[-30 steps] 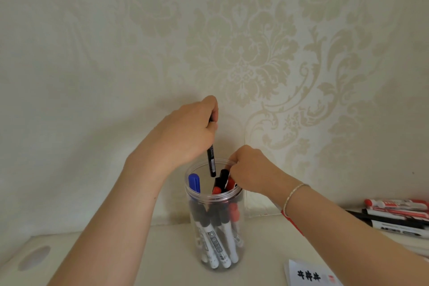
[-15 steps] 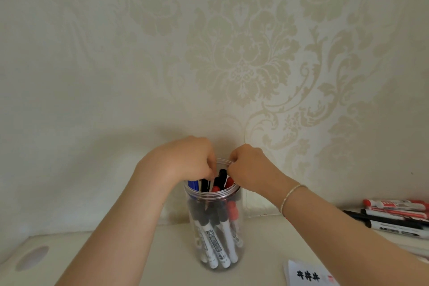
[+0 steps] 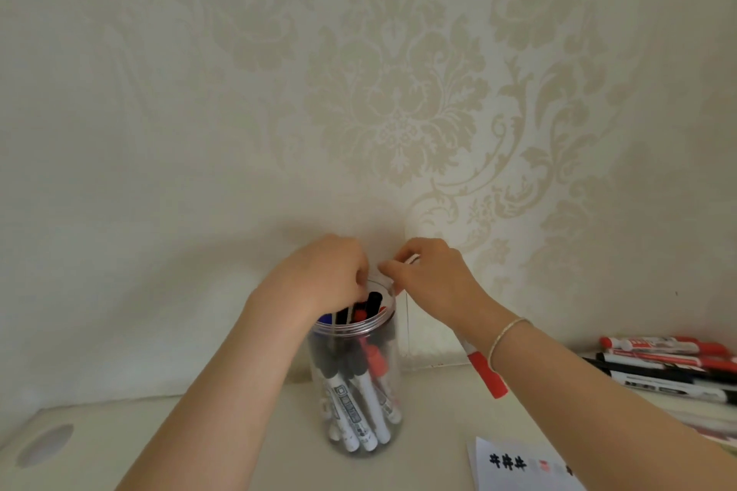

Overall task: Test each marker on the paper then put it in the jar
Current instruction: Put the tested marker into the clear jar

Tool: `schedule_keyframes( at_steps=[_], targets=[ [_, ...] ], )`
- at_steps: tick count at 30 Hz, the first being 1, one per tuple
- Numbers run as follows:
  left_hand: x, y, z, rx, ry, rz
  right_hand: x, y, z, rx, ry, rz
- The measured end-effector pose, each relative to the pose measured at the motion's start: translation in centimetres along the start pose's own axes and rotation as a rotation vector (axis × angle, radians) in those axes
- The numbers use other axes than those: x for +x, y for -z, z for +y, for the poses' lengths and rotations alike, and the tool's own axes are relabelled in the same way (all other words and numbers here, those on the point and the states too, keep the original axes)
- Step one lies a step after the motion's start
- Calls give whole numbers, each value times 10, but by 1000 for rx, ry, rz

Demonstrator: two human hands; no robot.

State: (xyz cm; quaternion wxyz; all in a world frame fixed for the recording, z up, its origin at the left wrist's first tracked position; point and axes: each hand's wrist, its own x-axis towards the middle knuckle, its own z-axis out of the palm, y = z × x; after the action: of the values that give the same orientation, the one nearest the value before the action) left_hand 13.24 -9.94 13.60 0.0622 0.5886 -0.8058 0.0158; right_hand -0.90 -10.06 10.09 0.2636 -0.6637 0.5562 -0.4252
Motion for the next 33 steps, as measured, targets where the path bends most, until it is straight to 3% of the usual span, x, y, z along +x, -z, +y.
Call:
schedule_keyframes(
  at_steps=[2,6,7,10,11,13,15,18,22,25,28,33],
  targets=[
    [-3,8,2,-20,-4,11,0,7,-3,101,-3,48],
    [-5,10,4,38,72,-162,2,24,-12,453,-57,181],
    [-5,10,5,21,76,-113,2,28,-14,551,-67,214],
    [-7,13,19,-116,-14,317,1,41,-15,824,-91,327],
    [-9,14,27,-239,-69,354,1,45,-13,891,-102,365],
    [-10,11,48,-454,-138,154,0,52,-9,983,-129,435],
    [-6,-4,67,-457,-189,-67,-2,59,-4,1039,-155,506],
    [2,-25,83,-575,-335,-172,-10,72,8,1106,-145,592],
    [8,-40,101,-803,-396,3,-25,92,38,1233,-213,431],
    [13,-51,116,-806,-415,86,-37,98,56,837,-270,154],
    [17,-60,126,-798,-423,28,-48,103,62,593,-268,41],
    [12,-63,138,-880,-542,-155,-62,121,66,536,-222,-14]
  ],
)
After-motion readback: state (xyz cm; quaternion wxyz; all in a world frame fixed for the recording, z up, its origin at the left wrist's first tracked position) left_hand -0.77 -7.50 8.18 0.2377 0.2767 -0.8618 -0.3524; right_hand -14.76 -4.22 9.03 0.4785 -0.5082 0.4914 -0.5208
